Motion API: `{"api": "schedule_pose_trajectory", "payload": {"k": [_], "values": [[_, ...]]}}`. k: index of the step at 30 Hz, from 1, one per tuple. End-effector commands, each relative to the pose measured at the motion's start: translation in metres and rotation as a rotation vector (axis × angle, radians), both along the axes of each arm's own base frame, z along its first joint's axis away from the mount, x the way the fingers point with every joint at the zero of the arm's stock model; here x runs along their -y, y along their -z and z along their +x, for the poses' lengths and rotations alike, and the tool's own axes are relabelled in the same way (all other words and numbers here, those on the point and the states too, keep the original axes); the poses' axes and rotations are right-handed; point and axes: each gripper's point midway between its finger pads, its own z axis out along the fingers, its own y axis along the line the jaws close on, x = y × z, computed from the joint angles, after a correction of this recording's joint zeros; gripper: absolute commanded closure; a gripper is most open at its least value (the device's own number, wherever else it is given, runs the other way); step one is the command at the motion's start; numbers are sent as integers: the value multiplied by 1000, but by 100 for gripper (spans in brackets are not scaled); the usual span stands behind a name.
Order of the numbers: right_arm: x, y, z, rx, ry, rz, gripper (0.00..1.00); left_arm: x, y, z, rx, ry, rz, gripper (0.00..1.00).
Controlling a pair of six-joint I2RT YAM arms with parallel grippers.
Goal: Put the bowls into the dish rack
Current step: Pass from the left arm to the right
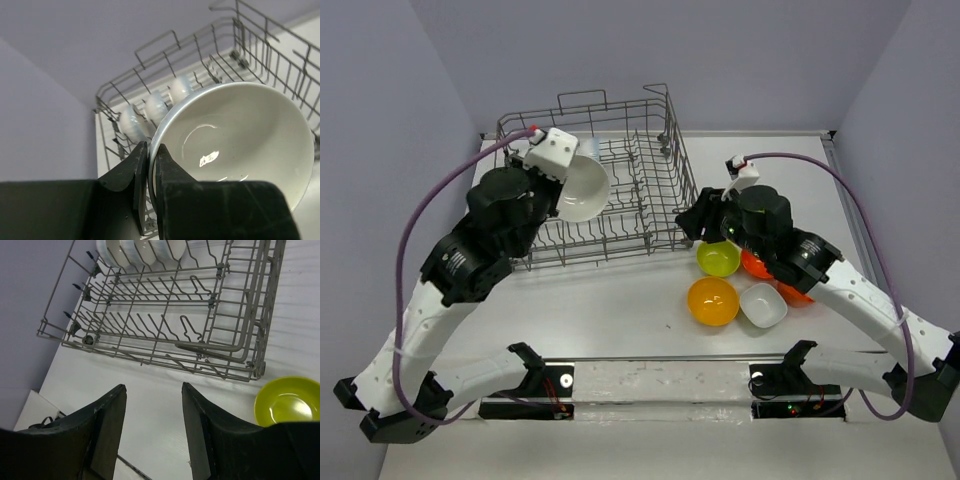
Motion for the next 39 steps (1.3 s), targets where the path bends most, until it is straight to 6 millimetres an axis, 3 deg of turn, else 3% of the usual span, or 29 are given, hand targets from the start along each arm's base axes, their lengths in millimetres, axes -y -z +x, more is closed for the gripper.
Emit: {"api": "schedule_pose_trajectory", "payload": {"k": [1,11,17,24,30,39], "values": [[-23,-40,0,51,-88,109,46,34,23,-7,-84,201,-8,100],[-61,-66,30,96,-136,121,46,47,42,-5,-157,247,-8,100],[-71,-101,31,137,-166,179,46,50,49,-1,-172,242,1,100],[-77,-120,25,153,-216,199,47,51,52,6,-185,222,13,100],[-87,-121,10,129,-262,188,50,49,51,14,-185,199,15,100],[-108,-96,-7,87,-277,74,51,46,49,25,-181,161,11,100]]}}
